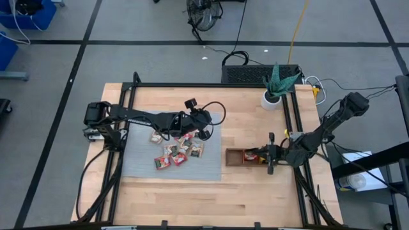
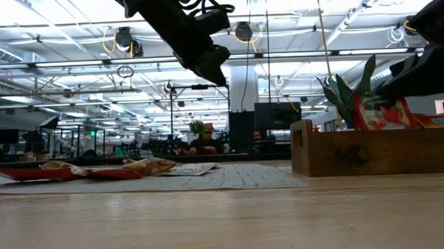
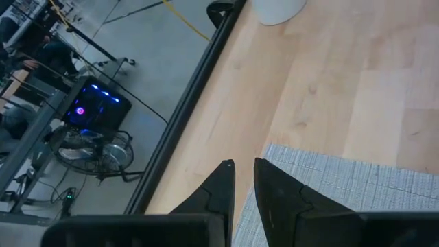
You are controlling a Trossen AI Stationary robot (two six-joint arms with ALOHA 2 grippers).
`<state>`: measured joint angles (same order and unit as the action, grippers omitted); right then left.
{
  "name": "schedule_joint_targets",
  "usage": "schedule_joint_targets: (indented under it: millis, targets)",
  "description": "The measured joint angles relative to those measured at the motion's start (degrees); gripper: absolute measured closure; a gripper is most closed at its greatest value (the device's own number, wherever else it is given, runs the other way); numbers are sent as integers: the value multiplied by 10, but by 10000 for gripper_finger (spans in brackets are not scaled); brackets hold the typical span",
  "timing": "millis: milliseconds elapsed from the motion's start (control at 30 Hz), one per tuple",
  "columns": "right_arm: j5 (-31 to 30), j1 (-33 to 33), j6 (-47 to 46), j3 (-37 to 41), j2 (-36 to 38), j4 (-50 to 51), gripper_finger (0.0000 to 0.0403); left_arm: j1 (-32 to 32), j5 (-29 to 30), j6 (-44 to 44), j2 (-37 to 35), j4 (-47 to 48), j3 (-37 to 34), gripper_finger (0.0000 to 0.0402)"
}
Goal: Pick & Place Tea
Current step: Put the red tea bag into the middle section of the wooden organizer
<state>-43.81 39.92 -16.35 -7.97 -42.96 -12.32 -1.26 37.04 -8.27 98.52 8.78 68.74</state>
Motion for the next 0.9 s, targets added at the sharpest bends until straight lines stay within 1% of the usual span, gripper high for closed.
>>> schedule_joint_targets:
  millis: [200,367,633,800,900]
  targets:
    - [-34,1,-38,0,-66,-1,403,0,0,0,0,-1,0,339]
    - [-58,1,-38,0,-108,-23,403,0,-1,0,0,-1,0,339]
    - [-72,11,36,0,-112,-85,403,0,-1,0,0,-1,0,339]
    - [-41,15,12,0,-112,-87,401,0,-1,0,0,-1,0,339]
    - [-44,14,10,0,-112,-88,382,0,-1,0,0,-1,0,339]
